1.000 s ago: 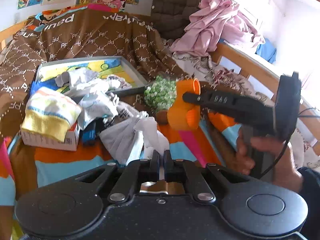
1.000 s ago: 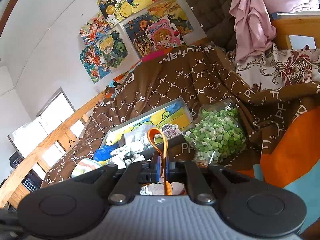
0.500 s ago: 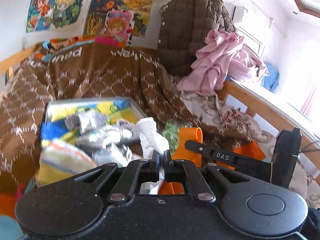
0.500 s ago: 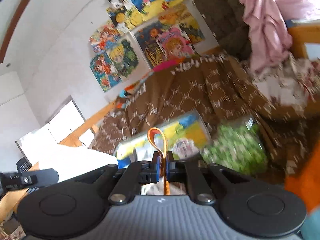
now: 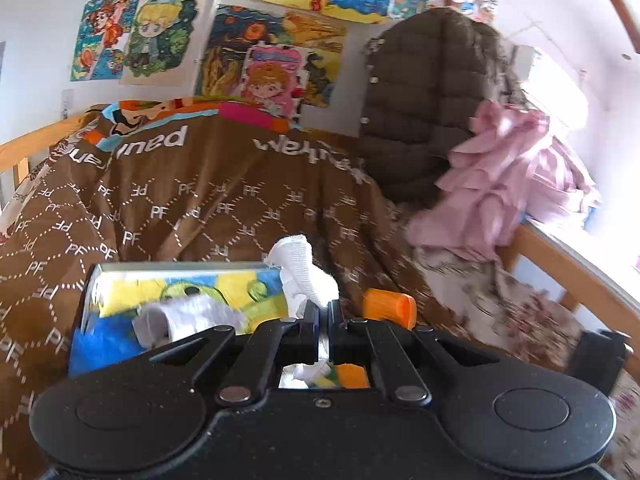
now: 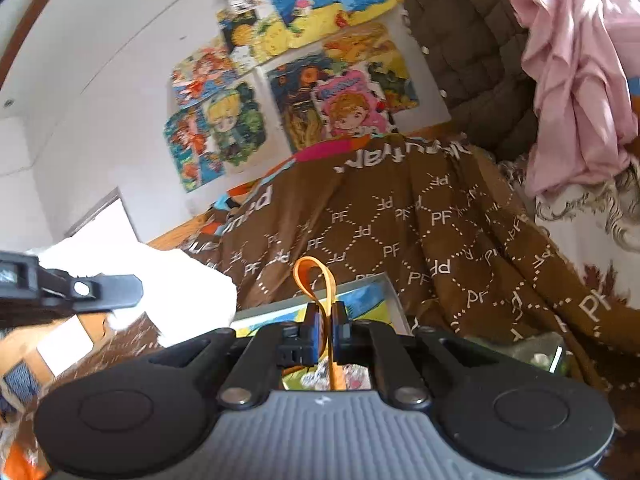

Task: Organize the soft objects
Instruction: 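Lift and carry the orange cup in the right tool and the tissue in the left tool to the tray, then open the left tool to drop the tissue into the tray while the right tool releases the orange cup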

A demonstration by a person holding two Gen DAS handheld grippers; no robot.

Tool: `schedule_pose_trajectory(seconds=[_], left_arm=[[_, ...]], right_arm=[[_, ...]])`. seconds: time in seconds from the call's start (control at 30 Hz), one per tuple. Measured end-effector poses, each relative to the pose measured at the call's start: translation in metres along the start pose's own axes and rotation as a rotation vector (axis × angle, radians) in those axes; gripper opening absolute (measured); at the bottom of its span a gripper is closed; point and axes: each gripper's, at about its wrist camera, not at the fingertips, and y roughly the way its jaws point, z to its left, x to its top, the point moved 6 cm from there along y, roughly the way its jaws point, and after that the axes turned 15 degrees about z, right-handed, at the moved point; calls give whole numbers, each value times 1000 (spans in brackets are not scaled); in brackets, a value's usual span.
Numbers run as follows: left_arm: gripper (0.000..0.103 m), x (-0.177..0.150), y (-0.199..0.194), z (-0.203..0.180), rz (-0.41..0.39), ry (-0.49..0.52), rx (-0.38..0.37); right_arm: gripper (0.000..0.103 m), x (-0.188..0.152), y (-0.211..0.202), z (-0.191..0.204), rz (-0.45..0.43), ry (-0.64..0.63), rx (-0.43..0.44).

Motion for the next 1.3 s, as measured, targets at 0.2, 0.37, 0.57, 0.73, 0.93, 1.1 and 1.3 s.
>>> schedule_pose_trajectory(seconds=[0.2, 0.37, 0.57, 0.73, 0.93, 1.1, 1.3], left_arm=[[3, 26, 63, 23, 19, 5, 52], [3, 31, 103, 37, 77, 13, 87], [3, 36, 131, 54, 88, -14, 104], [3, 34, 151, 62, 99, -43, 114], [3, 23, 168, 65, 140, -61, 121], [3, 12, 178, 74, 187, -68, 154], [5, 4, 184, 85, 235, -92, 177]], right_arm=[[6, 9, 46, -17, 30, 73, 9], [6, 12, 78, -25, 73, 90, 33], [7, 12, 100, -42, 143, 171, 87], [9, 15, 105, -36, 169, 120, 72], [12, 9, 116, -35, 254, 127, 40], [19, 6, 119, -35, 279, 120, 18], [28, 6, 120, -35, 289, 111, 7]])
